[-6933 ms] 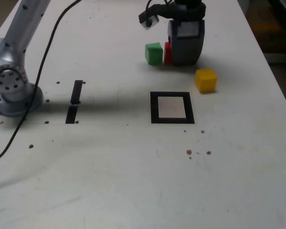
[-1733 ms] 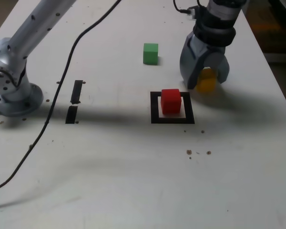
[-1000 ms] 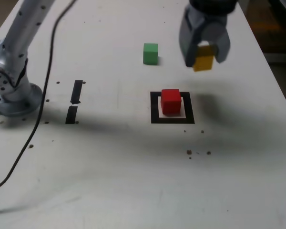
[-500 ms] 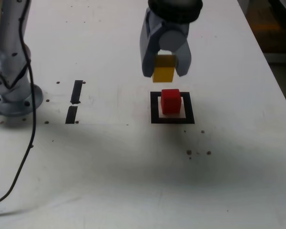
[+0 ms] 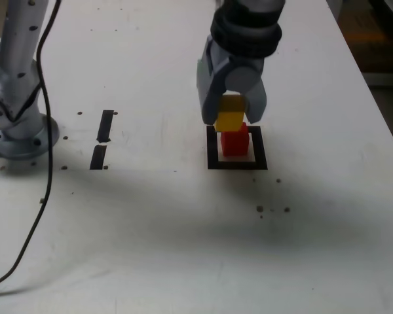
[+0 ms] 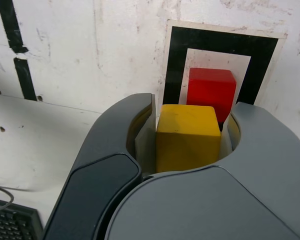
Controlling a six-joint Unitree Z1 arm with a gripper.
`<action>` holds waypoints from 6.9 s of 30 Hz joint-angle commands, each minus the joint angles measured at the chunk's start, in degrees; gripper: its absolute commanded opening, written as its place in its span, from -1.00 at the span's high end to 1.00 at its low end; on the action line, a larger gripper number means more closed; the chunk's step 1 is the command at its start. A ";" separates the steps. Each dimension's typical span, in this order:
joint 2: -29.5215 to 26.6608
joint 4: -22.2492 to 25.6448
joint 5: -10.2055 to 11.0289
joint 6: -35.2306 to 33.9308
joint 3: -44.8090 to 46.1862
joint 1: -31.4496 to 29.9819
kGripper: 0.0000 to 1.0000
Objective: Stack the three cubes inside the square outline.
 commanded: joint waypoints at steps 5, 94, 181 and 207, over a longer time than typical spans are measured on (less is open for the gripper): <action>0.81 -2.10 -0.33 0.38 0.88 0.56 0.47; 3.11 -19.30 8.57 32.02 13.18 32.50 -0.67; 3.15 7.95 1.64 7.31 -8.08 2.54 -0.82; -37.73 2.41 1.38 9.95 30.65 2.57 -0.99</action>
